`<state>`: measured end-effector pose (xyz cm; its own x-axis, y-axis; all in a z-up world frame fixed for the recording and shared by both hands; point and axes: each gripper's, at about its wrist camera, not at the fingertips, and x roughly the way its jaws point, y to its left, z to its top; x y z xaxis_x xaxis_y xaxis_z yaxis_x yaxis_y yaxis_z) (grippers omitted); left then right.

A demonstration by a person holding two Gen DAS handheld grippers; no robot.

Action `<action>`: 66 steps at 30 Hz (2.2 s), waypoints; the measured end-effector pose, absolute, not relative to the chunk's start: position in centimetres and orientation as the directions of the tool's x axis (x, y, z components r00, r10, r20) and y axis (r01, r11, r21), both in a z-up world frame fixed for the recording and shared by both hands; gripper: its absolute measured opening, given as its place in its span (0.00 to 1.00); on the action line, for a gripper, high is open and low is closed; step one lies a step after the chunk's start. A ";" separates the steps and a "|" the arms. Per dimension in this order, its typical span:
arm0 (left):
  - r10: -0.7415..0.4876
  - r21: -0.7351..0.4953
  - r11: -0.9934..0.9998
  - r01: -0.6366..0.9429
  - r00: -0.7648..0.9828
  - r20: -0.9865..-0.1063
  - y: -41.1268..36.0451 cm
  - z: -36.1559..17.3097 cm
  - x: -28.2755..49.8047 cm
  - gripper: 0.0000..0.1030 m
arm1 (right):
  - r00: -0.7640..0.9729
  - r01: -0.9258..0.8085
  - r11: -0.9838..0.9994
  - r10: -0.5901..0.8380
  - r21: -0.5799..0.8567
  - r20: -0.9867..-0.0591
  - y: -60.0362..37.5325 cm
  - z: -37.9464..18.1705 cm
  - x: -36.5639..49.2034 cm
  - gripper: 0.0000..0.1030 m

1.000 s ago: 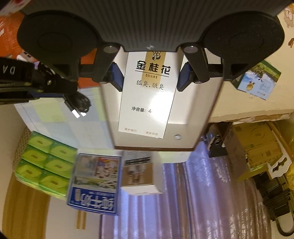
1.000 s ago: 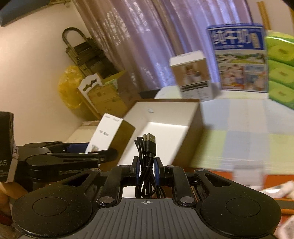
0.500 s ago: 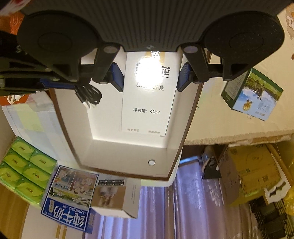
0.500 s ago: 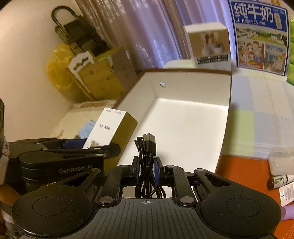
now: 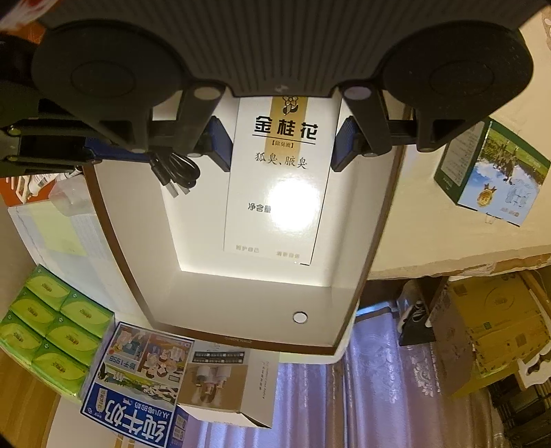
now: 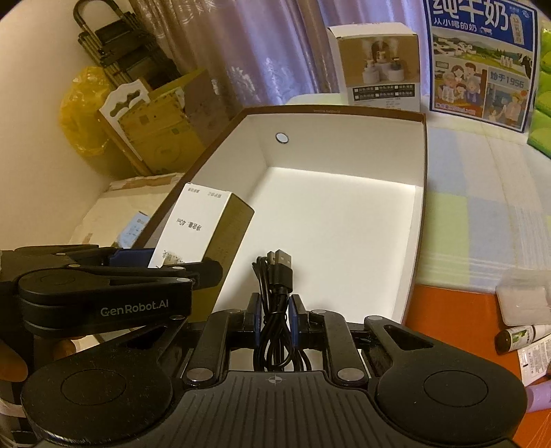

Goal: Organize rigid objects
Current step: 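Lower the white box into the storage box with the left tool while the right tool drops the cable in, then withdraw both tools from the storage box back over the table items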

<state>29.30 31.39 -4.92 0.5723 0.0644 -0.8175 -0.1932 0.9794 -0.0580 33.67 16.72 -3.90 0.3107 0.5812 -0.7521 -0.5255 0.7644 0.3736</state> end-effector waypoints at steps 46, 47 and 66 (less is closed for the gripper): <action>0.019 -0.086 0.988 -0.127 0.656 -0.754 27.8 -0.7 23.0 0.62 | 0.361 -0.556 0.734 0.636 0.390 -0.682 11.0 -0.2 29.2 0.47; 0.015 -0.088 0.988 -0.124 0.657 -0.754 27.4 -0.7 22.8 0.62 | 0.365 -0.561 0.733 0.636 0.385 -0.680 10.7 -0.1 28.9 0.47; -0.076 -0.113 0.994 -0.009 0.690 -0.720 18.0 0.3 19.3 0.61 | 0.393 -0.544 0.753 0.618 0.369 -0.681 -0.4 0.6 25.3 0.47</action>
<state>19.26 18.02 0.31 0.6902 -0.0759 -0.7197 -0.0086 0.9936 -0.1131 25.27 -0.40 0.59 0.3931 0.6180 -0.6808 -0.5445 0.7531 0.3692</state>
